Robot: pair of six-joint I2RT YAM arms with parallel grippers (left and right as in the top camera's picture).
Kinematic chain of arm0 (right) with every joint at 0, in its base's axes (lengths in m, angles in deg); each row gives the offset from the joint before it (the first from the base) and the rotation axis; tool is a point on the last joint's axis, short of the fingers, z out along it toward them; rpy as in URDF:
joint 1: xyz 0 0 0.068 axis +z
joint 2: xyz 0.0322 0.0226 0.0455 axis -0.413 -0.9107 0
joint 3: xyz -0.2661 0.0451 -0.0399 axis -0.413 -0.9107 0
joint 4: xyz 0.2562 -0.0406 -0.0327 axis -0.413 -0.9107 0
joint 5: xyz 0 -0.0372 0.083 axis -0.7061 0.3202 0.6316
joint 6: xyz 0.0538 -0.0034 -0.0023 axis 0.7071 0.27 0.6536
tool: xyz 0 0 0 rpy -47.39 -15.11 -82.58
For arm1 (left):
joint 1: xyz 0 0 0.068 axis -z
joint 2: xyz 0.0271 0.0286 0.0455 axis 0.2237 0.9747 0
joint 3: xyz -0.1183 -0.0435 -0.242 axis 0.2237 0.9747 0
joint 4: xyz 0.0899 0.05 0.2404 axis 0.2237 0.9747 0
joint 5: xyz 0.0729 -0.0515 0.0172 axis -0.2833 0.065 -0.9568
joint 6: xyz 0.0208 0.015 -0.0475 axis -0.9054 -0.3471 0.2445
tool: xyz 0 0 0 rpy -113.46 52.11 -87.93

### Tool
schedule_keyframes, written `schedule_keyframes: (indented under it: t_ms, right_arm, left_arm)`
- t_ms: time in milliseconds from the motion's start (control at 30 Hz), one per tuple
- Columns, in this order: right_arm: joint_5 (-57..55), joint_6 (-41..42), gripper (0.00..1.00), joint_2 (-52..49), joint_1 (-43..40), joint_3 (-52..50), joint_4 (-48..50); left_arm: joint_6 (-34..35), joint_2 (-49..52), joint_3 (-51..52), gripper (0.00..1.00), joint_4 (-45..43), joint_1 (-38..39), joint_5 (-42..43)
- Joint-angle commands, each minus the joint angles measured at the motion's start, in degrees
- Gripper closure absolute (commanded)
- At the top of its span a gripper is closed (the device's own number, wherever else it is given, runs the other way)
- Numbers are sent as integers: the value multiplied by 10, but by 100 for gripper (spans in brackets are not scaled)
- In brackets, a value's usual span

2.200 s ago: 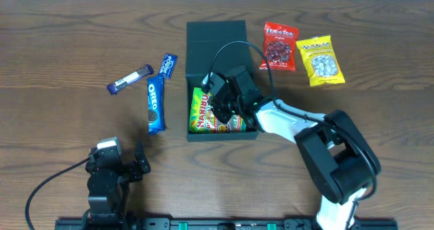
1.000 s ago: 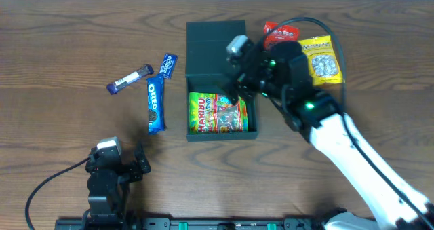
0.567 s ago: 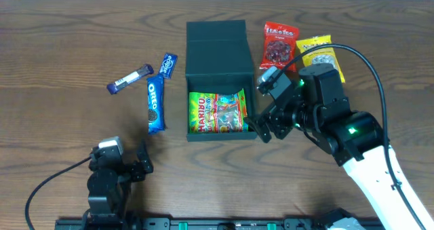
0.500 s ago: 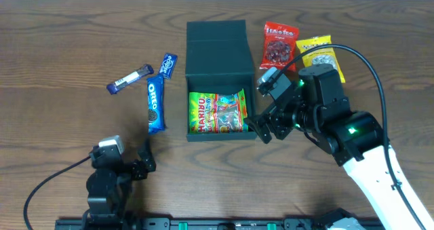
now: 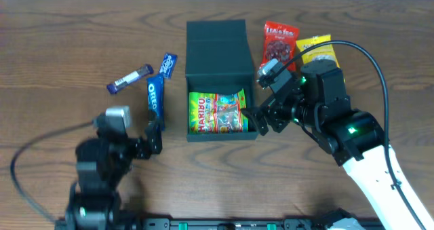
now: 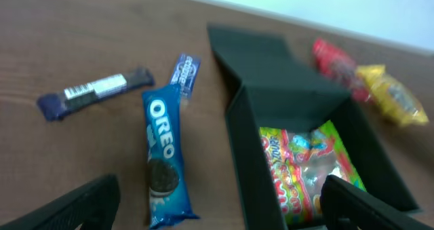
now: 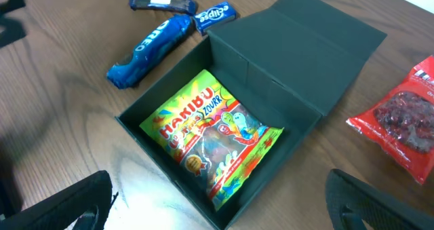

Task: Pack container
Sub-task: 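Reach the left gripper to the blue Oreo pack and grasp it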

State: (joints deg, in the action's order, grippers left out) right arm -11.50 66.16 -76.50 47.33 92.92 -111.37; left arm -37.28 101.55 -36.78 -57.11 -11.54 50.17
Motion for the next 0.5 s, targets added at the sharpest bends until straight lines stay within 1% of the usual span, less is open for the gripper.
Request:
schedule_keyframes:
  t_ms: [0,100,167,300,467]
  right_arm:
    - [-2,7,1,1,-6,2,1]
    - [-3,7,1,1,-6,2,1]
    - [-3,7,1,1,-6,2,1]
    - [-33,7,1,1,-7,2,-6]
    - [-42,7,1,1,-10,2,-7]
  left_arm:
    - [-60,124,-92,5,34,2,-38]
    - [-66,291,-206,5,89,2,-101]
    - [-66,355,-244,5,99,2,-104]
    - [-66,451,-278,5,98,5,-104]
    - [-76,525,-278,5,94,24,-103]
